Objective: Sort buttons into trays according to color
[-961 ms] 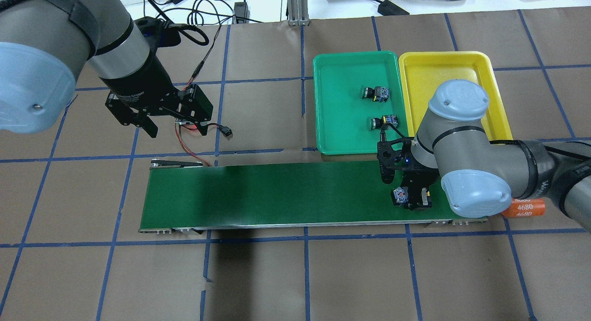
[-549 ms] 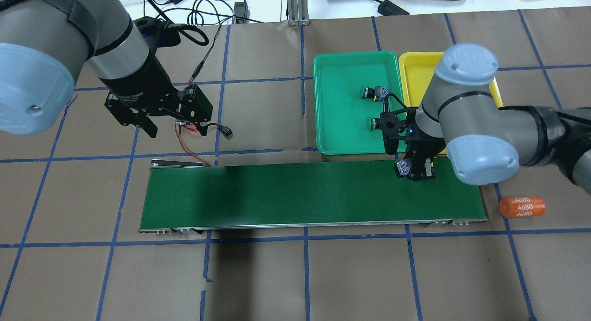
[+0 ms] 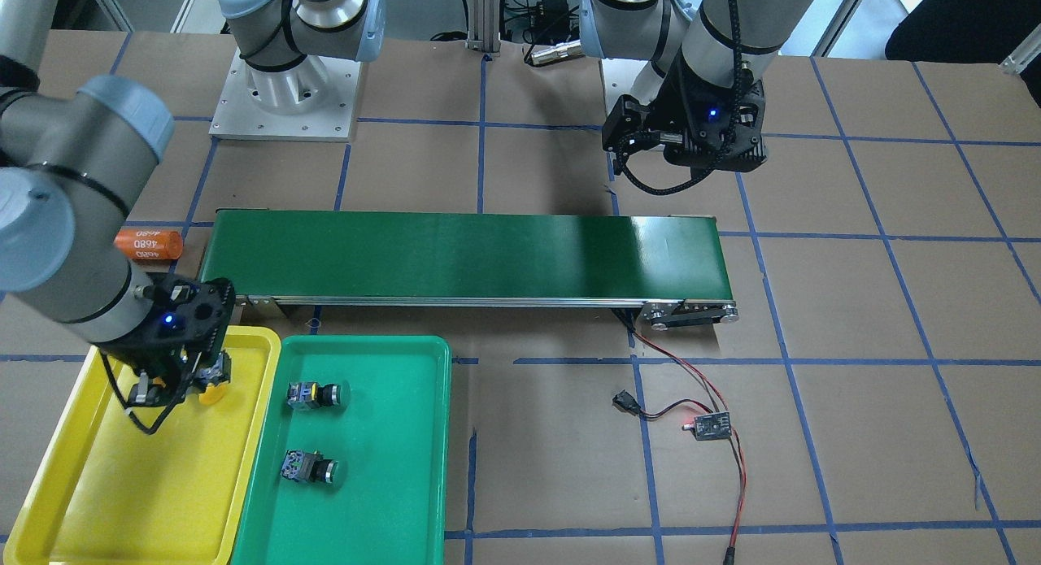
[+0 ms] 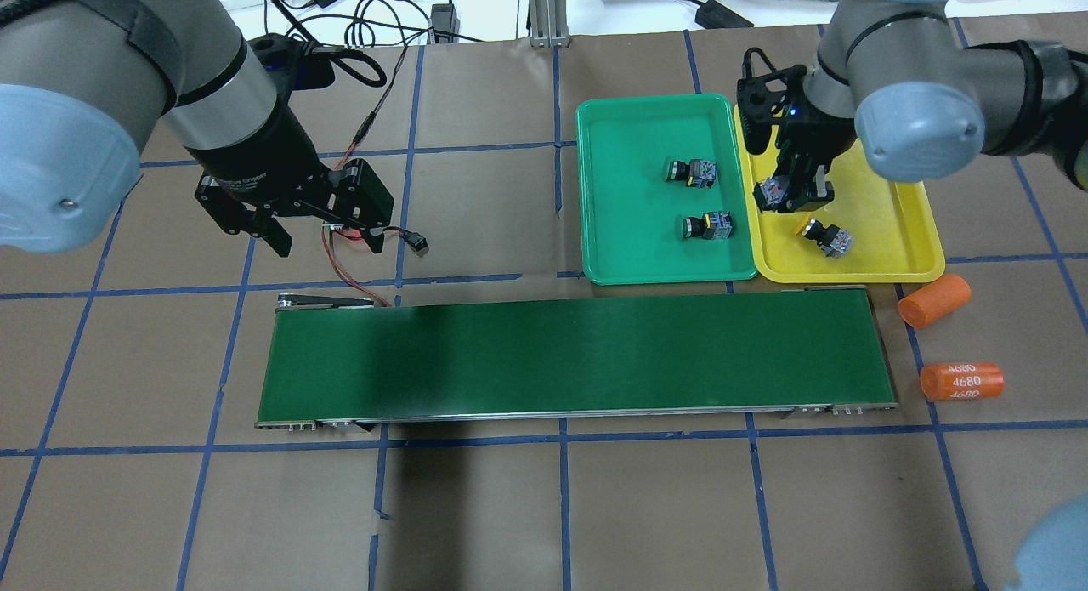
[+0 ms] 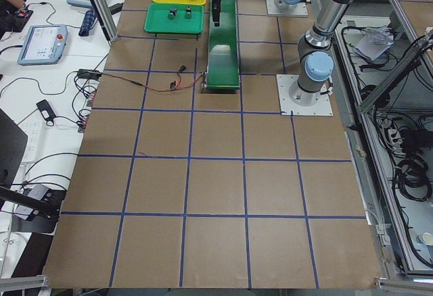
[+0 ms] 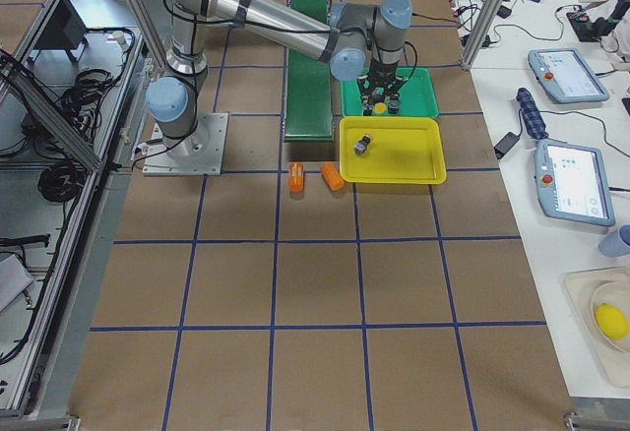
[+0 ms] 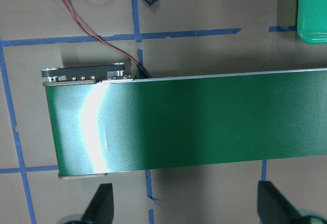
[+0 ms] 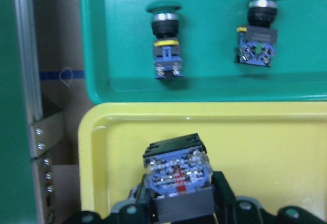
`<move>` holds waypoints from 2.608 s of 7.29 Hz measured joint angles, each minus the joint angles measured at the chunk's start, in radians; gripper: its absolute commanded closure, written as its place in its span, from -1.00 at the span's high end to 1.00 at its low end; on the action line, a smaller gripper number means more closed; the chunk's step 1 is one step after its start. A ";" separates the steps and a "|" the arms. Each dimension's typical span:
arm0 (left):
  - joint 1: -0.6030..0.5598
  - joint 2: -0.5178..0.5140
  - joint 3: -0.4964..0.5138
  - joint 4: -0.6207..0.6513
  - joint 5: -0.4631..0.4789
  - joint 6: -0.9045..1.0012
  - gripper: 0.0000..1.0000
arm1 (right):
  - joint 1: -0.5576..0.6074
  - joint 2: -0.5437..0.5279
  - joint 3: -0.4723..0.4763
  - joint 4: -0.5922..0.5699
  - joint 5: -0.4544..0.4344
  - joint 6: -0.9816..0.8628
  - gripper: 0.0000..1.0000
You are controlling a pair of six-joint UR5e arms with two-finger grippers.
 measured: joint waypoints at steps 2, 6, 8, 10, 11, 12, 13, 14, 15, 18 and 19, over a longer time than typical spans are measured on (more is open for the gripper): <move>-0.001 0.000 -0.008 0.010 0.001 0.000 1.00 | -0.031 0.084 -0.040 -0.059 0.005 -0.023 1.00; 0.002 0.000 -0.011 0.014 0.003 -0.001 1.00 | -0.015 0.037 -0.039 0.030 0.013 0.233 1.00; 0.002 -0.004 -0.011 0.016 0.002 -0.001 1.00 | 0.073 -0.119 -0.038 0.224 0.010 0.502 1.00; 0.002 -0.013 -0.010 0.021 0.001 -0.001 1.00 | 0.198 -0.247 -0.032 0.342 0.002 0.849 1.00; 0.001 -0.013 -0.010 0.022 0.001 -0.001 1.00 | 0.242 -0.294 -0.027 0.362 -0.002 1.020 1.00; 0.001 -0.012 -0.010 0.023 0.001 -0.001 1.00 | 0.253 -0.326 -0.025 0.364 -0.018 1.131 1.00; 0.001 -0.011 -0.010 0.023 0.001 -0.001 1.00 | 0.232 -0.346 -0.024 0.359 -0.045 1.193 1.00; 0.001 -0.011 -0.010 0.023 0.001 -0.001 1.00 | 0.180 -0.356 -0.023 0.358 -0.036 1.257 1.00; 0.001 -0.011 -0.010 0.023 0.001 -0.001 1.00 | 0.138 -0.362 -0.022 0.361 0.011 1.310 1.00; 0.001 -0.007 -0.011 0.023 0.001 -0.001 1.00 | 0.116 -0.426 -0.019 0.376 0.024 1.434 1.00; 0.002 -0.005 -0.011 0.022 0.002 -0.001 1.00 | 0.114 -0.434 -0.010 0.376 -0.009 1.444 1.00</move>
